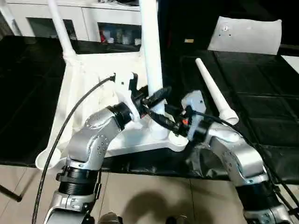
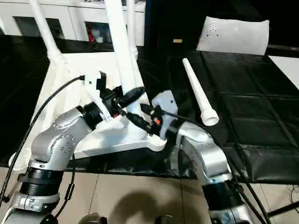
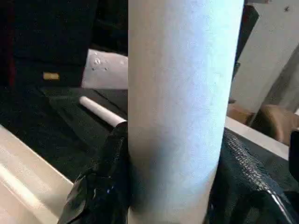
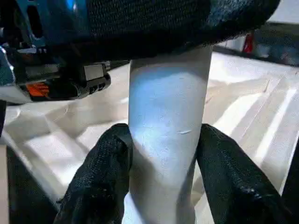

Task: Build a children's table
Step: Pick table leg

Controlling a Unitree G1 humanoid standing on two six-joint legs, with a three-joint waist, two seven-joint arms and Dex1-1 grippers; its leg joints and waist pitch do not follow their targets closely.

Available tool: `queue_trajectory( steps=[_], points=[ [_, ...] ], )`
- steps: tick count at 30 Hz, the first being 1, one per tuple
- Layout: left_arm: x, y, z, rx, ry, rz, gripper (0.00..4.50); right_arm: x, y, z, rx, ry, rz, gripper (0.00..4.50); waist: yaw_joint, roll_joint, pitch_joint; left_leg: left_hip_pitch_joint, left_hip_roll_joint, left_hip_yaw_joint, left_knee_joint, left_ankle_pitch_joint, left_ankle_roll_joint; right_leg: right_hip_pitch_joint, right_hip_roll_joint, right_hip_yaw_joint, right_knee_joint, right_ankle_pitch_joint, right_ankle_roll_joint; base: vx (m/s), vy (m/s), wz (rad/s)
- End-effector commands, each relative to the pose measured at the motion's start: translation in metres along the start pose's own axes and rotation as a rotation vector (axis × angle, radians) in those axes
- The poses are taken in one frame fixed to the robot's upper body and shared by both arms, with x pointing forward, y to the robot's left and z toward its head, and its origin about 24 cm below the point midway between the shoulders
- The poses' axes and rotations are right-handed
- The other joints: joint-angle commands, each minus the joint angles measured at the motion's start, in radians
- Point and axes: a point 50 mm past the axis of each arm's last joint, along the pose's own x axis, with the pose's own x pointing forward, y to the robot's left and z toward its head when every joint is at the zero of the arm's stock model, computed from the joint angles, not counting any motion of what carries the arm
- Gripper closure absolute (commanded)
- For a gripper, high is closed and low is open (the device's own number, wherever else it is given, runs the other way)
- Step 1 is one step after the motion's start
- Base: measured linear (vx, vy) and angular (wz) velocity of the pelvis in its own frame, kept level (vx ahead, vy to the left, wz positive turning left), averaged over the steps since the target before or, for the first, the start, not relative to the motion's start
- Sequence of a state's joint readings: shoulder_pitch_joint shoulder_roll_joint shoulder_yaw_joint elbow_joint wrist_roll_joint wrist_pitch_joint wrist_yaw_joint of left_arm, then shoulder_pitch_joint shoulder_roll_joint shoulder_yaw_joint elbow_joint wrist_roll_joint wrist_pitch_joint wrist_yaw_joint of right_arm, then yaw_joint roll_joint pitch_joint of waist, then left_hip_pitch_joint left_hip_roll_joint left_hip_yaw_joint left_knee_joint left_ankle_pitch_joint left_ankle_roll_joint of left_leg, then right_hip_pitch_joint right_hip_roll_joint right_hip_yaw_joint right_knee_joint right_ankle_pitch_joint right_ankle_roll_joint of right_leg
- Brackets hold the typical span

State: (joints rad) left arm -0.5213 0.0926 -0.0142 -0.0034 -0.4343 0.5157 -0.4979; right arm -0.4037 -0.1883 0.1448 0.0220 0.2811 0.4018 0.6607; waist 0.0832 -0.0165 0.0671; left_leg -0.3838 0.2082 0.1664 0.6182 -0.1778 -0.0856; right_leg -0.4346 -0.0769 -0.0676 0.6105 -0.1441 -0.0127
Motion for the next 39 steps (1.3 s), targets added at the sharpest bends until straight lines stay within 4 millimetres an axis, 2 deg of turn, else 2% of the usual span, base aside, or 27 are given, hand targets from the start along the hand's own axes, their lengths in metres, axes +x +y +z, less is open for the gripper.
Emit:
queue_trajectory(
  steps=[1,4,9,12,13,14,16,18,23,27,28,32,33,37,39],
  points=[
    [0.003,0.004,0.010,0.035,-0.010,0.055,2.60,0.003,-0.001,0.009,0.002,-0.041,-0.008,2.11,-0.005,-0.001,-0.080,0.009,0.005,0.002,-0.077,-0.231,0.005,0.060,-0.040,0.031,-0.087,-0.405,-0.064,0.000,0.000,0.00],
    [0.002,0.011,0.015,0.038,0.006,0.085,2.60,0.002,-0.002,0.015,0.018,-0.086,0.002,1.91,-0.005,0.002,-0.082,0.010,0.007,0.001,-0.077,-0.218,0.002,0.062,-0.038,0.032,-0.079,-0.346,-0.084,0.000,0.000,0.00],
    [-0.002,0.014,0.022,0.020,0.019,0.012,2.62,-0.007,-0.009,0.027,0.085,-0.131,0.044,1.54,-0.002,0.004,-0.082,0.012,0.006,0.002,-0.076,-0.209,0.007,0.066,-0.040,0.033,-0.077,-0.327,-0.100,0.000,0.000,0.00],
    [-0.004,0.011,0.023,0.007,0.045,-0.087,2.62,-0.013,-0.015,0.033,0.126,-0.139,0.057,1.31,0.001,0.004,-0.083,0.013,0.004,0.004,-0.076,-0.207,0.007,0.065,-0.041,0.033,-0.076,-0.329,-0.112,0.000,0.000,0.00],
    [-0.007,0.008,0.025,-0.010,0.058,-0.174,2.62,-0.018,-0.017,0.035,0.159,-0.110,0.120,1.31,0.001,0.004,-0.082,0.014,0.004,0.004,-0.076,-0.208,0.007,0.065,-0.039,0.033,-0.076,-0.325,-0.118,0.000,0.000,0.00],
    [-0.007,0.007,0.026,-0.020,0.059,-0.197,2.62,-0.019,-0.017,0.036,0.167,-0.103,0.146,1.10,0.003,0.005,-0.082,0.014,0.005,0.004,-0.076,-0.204,0.008,0.067,-0.040,0.034,-0.074,-0.319,-0.124,0.000,0.000,0.00],
    [-0.008,0.004,0.031,-0.040,0.056,-0.279,2.62,-0.025,-0.015,0.038,0.177,-0.078,0.241,1.08,0.005,0.004,-0.083,0.016,0.003,0.005,-0.073,-0.207,0.010,0.069,-0.040,0.032,-0.074,-0.320,-0.128,0.000,0.000,0.00],
    [-0.010,0.000,0.033,-0.074,0.056,-0.359,2.62,-0.029,-0.014,0.038,0.162,-0.049,0.308,1.08,0.007,0.003,-0.083,0.011,0.005,0.005,-0.073,-0.196,0.014,0.070,-0.042,0.034,-0.072,-0.305,-0.137,0.000,0.000,0.00],
    [-0.013,-0.012,0.040,-0.110,0.047,-0.587,2.62,-0.036,-0.012,0.037,0.200,0.005,0.440,1.08,0.005,-0.001,-0.082,0.009,0.002,0.007,-0.071,-0.194,0.017,0.074,-0.043,0.032,-0.076,-0.340,-0.140,0.000,0.000,0.00],
    [-0.015,-0.020,0.042,-0.118,0.063,-0.712,2.62,-0.037,-0.009,0.037,0.236,0.025,0.527,1.08,0.007,-0.001,-0.083,0.013,0.006,0.006,-0.071,-0.189,0.019,0.070,-0.044,0.032,-0.075,-0.346,-0.143,0.000,0.000,0.00],
    [-0.015,-0.022,0.042,-0.119,0.067,-0.733,2.62,-0.037,-0.008,0.037,0.242,0.029,0.545,1.35,0.006,-0.002,-0.082,0.013,0.006,0.006,-0.071,-0.191,0.019,0.070,-0.043,0.032,-0.075,-0.347,-0.144,0.000,0.000,0.00],
    [-0.013,-0.029,0.043,-0.120,0.088,-0.803,2.62,-0.035,-0.004,0.034,0.257,0.057,0.609,1.48,0.009,-0.004,-0.083,0.012,0.008,0.006,-0.071,-0.183,0.014,0.071,-0.045,0.032,-0.074,-0.341,-0.147,0.000,0.000,0.00],
    [-0.013,-0.029,0.043,-0.120,0.094,-0.812,2.62,-0.034,-0.004,0.034,0.260,0.061,0.619,1.77,0.010,-0.004,-0.083,0.012,0.007,0.006,-0.071,-0.181,0.014,0.071,-0.045,0.032,-0.072,-0.341,-0.148,0.000,0.000,0.00],
    [-0.011,-0.030,0.042,-0.117,0.103,-0.833,2.62,-0.033,-0.002,0.033,0.269,0.075,0.645,1.90,0.010,-0.005,-0.084,0.011,0.007,0.006,-0.070,-0.173,0.013,0.072,-0.045,0.032,-0.072,-0.335,-0.148,0.000,0.000,0.00],
    [-0.010,-0.030,0.042,-0.111,0.107,-0.840,2.62,-0.032,0.000,0.031,0.276,0.083,0.667,2.27,0.011,-0.002,-0.084,0.011,0.008,0.005,-0.071,-0.170,0.011,0.073,-0.045,0.033,-0.071,-0.333,-0.150,0.000,0.000,0.00]
  ],
)
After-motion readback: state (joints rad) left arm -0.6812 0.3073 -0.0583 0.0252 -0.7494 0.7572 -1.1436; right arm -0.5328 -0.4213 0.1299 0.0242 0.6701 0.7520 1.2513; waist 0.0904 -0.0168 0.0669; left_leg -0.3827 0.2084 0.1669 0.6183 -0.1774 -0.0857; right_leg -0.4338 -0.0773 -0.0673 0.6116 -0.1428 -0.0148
